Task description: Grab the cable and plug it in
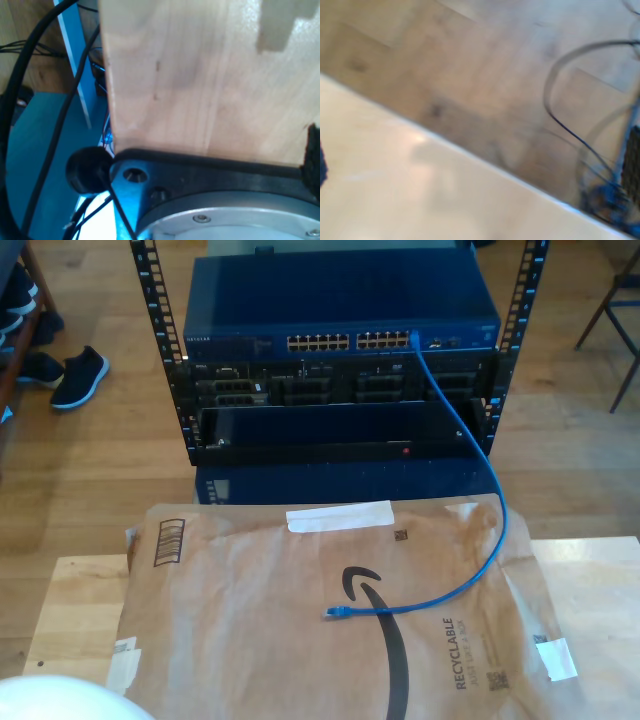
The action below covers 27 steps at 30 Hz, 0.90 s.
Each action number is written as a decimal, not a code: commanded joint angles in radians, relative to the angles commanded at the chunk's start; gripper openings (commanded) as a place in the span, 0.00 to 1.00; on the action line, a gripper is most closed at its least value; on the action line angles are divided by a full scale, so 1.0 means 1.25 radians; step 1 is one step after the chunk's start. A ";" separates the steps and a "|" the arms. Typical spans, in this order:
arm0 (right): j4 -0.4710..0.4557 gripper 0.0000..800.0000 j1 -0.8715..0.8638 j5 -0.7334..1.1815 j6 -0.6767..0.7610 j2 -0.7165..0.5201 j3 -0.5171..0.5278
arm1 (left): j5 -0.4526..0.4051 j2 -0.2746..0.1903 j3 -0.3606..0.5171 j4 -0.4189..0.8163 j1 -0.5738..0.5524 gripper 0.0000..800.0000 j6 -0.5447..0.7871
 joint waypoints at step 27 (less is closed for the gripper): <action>0.049 1.00 -0.581 0.167 -0.421 -0.076 0.329 | 0.000 0.000 0.000 0.000 0.000 1.00 0.000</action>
